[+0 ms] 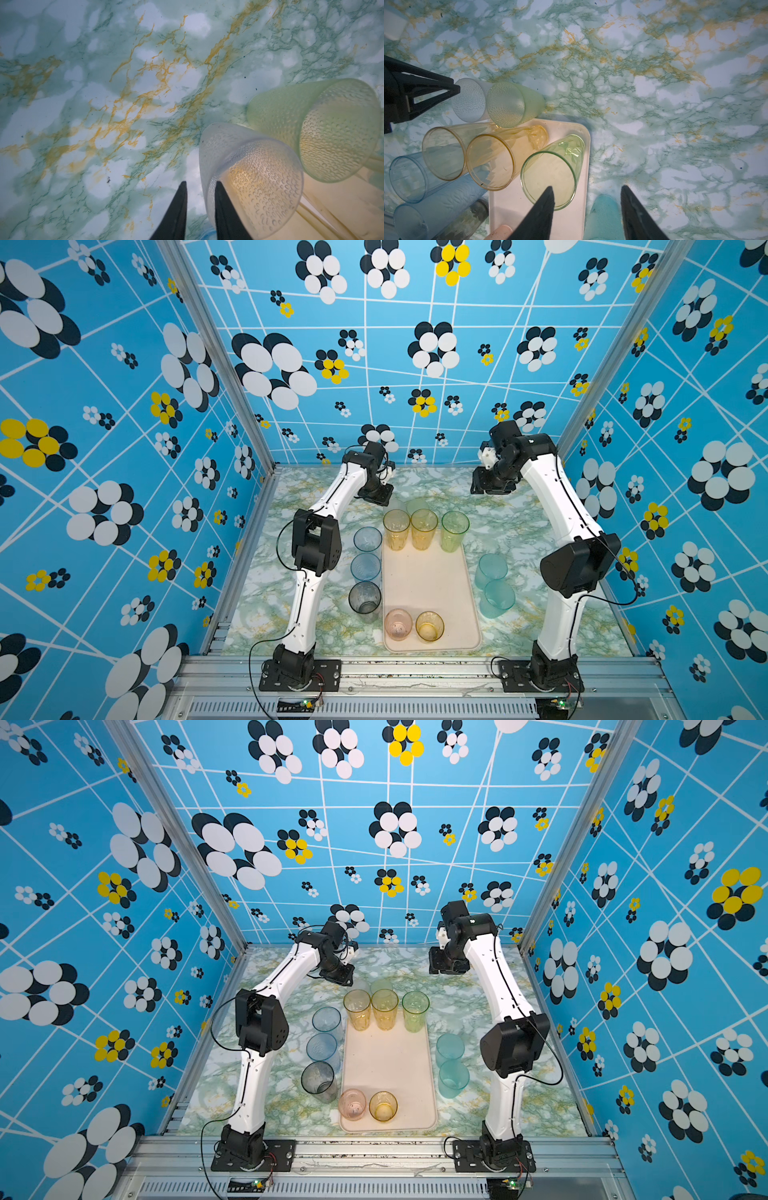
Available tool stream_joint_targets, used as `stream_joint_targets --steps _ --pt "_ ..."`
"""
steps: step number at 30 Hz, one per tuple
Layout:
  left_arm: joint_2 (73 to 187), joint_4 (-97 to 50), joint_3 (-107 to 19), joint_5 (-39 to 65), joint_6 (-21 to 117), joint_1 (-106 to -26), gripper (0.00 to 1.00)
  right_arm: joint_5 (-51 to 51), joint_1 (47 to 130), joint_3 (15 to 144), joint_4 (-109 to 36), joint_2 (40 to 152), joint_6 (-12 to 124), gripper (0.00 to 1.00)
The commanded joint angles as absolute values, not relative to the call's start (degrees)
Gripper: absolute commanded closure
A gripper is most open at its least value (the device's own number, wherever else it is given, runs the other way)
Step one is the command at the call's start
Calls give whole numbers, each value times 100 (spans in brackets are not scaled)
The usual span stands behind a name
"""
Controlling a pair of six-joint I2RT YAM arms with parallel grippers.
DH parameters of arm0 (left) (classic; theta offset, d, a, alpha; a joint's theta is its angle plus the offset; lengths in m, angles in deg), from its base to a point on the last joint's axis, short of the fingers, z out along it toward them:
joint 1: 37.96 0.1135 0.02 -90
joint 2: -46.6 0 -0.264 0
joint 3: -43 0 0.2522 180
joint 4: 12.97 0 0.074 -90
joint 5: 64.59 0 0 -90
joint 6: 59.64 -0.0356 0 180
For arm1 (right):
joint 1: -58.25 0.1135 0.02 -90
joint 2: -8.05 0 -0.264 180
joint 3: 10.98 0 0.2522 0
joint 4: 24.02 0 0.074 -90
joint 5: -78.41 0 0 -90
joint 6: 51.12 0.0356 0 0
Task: Place the glasses into the tray
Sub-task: Pick up the glass from the top-center of the table.
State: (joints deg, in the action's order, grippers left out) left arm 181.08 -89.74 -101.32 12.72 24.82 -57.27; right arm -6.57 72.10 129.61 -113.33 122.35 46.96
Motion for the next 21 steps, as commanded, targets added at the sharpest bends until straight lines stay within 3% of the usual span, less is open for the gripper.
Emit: stream_joint_targets --steps 1,21 --pt "18265 -9186 -10312 1354 2379 -5794 77 -719 7214 12782 -11289 12127 4582 46" --pt "18494 -9423 -10710 1572 2325 -5889 89 -697 7098 12066 -10967 11725 4556 46"
